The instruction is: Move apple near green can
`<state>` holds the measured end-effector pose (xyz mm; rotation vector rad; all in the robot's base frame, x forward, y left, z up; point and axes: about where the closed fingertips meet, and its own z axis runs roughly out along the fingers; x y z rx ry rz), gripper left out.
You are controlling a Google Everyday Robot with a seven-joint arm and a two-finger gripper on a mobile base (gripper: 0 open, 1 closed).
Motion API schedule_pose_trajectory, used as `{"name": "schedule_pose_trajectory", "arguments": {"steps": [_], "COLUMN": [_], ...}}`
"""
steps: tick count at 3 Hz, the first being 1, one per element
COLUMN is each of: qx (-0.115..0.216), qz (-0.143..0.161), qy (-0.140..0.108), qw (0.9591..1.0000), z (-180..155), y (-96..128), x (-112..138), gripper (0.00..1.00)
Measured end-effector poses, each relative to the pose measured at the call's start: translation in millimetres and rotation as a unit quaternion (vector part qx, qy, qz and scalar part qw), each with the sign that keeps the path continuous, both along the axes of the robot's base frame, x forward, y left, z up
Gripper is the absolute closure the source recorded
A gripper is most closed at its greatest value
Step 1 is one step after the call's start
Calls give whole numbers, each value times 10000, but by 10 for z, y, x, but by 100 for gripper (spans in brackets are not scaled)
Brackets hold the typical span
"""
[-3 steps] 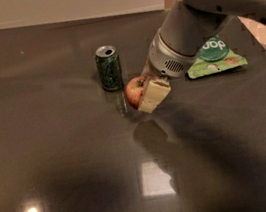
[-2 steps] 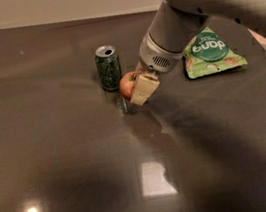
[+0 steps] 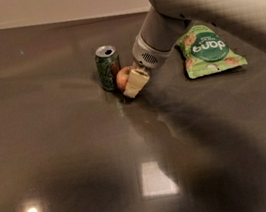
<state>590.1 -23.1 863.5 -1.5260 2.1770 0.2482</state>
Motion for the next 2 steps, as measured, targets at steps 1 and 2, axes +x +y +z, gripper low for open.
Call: {"name": "schedule_pose_trajectory", "arguments": {"steps": [1, 2], "qx": [114, 198], "qz": [-210, -319], "qy": [11, 50], "qw": [9997, 9993], "z": [-77, -145], "y": [-11, -36], "x": [110, 159], "gripper": [60, 37]}}
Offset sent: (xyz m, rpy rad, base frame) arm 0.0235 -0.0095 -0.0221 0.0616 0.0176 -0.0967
